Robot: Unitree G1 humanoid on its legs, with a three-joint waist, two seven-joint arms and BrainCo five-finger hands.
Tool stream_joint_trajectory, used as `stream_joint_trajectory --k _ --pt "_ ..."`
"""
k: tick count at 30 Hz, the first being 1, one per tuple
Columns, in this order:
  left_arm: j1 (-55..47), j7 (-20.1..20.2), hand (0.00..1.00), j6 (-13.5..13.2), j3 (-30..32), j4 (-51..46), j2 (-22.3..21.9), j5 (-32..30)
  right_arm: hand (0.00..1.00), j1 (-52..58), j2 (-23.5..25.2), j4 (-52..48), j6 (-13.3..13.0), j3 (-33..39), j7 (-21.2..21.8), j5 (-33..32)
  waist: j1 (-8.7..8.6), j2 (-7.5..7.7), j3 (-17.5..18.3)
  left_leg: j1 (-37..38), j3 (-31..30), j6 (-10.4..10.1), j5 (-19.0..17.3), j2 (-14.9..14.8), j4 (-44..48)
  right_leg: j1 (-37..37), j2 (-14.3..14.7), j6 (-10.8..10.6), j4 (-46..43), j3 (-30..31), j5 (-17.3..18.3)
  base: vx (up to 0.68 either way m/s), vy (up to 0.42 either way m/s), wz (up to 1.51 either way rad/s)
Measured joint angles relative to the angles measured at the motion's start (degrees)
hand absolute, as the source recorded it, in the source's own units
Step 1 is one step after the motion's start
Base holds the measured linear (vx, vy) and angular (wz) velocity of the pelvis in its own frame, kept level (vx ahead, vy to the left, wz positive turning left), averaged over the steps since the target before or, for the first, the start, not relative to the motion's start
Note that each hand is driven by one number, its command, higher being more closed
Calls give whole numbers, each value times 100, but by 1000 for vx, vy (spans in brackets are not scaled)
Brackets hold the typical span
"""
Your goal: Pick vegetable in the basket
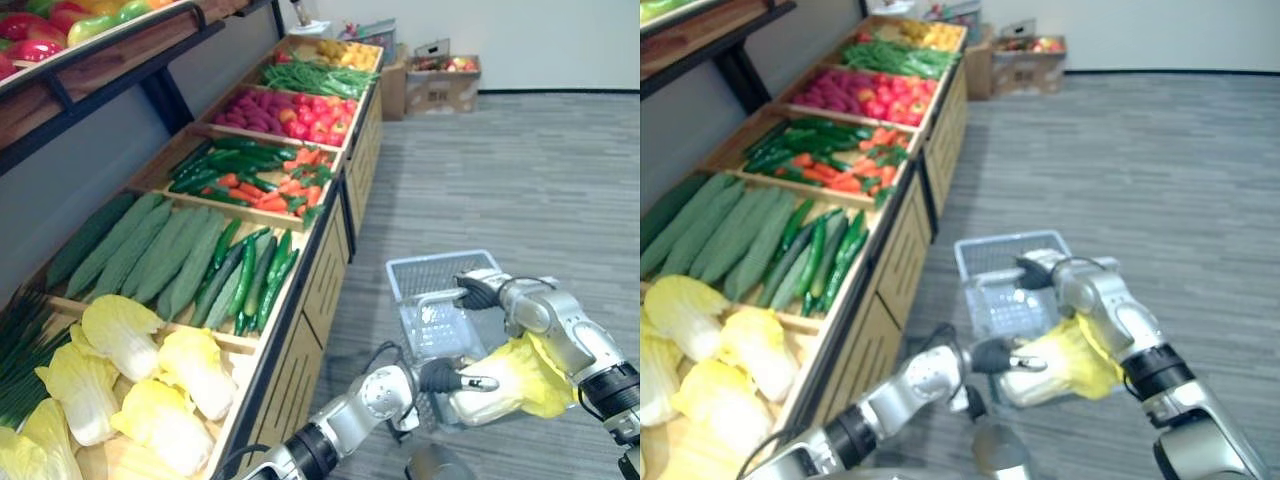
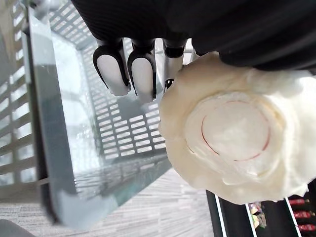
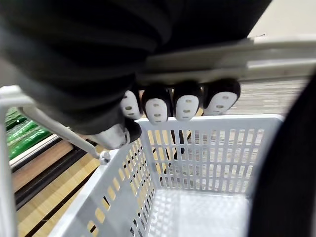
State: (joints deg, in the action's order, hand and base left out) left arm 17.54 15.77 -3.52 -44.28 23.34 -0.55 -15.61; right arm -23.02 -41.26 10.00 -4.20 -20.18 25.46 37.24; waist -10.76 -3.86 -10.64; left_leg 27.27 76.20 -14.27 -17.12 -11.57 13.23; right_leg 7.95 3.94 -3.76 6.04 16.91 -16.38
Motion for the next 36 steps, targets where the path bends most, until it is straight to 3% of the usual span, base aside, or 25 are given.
stream_joint_trajectory --k 10,22,26,31,34,36 --pt "349 -166 0 370 474 750 -397 -960 100 193 308 -308 73 192 151 -5 0 67 -53 -66 -167 24 -31 -4 10 -6 -81 -42 0 -91 25 -13 70 6" --pt "523 -105 0 377 507 911 -511 -1050 100 319 539 -386 77 420 168 -129 -2 86 -129 -158 -406 74 -83 -8 59 -34 -210 -77 0 -247 48 -10 67 9" --pt "500 89 0 422 275 248 -479 -1008 100 475 550 -328 100 697 167 -124 49 44 -107 -324 -738 140 -117 -21 88 -35 -371 -116 -1 -488 79 -25 56 34" --pt "325 524 0 549 87 -1138 -160 -327 100 634 590 4 101 1181 164 -106 183 -15 -79 -396 -999 183 -135 -36 98 -128 -463 -135 -2 -709 62 -30 41 29" --pt "101 985 0 627 -145 -2019 336 400 100 667 580 512 110 1559 89 -95 319 -101 -42 -433 -1092 202 -142 -15 76 -136 -517 -155 -3 -787 50 -22 33 17" --pt "23 1413 0 521 -579 -3068 941 1381 100 751 575 1072 127 1648 -37 -94 370 -128 -24 -476 -1229 227 -127 -22 45 -171 -579 -168 -3 -923 41 -20 29 28"
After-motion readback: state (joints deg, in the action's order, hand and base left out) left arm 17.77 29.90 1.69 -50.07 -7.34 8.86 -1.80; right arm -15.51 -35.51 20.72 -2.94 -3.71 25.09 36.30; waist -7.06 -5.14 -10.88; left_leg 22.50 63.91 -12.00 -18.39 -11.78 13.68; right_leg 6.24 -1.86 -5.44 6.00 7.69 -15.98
